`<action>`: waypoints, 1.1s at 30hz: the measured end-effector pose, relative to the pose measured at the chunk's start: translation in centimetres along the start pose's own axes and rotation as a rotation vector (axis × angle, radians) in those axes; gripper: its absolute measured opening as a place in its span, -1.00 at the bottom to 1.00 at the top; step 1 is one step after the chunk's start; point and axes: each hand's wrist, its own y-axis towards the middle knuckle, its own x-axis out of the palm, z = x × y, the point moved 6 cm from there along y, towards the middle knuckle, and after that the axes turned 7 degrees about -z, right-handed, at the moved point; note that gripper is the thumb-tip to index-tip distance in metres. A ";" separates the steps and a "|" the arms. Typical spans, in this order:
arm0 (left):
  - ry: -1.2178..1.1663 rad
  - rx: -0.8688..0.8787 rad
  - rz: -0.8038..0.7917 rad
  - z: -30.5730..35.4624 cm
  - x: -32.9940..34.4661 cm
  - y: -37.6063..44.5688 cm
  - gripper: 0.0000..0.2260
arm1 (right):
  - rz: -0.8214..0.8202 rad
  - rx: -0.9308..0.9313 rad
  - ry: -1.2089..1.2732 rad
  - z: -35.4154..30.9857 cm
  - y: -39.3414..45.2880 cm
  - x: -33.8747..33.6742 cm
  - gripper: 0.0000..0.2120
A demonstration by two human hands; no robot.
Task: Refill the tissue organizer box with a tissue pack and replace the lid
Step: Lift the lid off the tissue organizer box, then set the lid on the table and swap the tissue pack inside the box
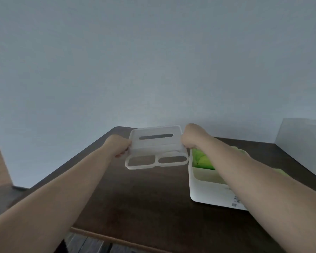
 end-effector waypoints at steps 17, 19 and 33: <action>0.236 -0.188 -0.036 -7.6 0.8 2.8 -0.76 | -0.300 -0.001 -0.362 -3.7 3.5 8.6 -0.72; 0.222 -0.202 -0.055 -8.3 1.0 3.0 -0.80 | -0.335 -0.009 -0.374 -3.9 3.9 9.2 -0.72; 0.523 -0.119 0.102 -4.3 0.6 1.4 -0.79 | -0.215 -0.008 -0.203 -2.5 2.7 7.4 -0.71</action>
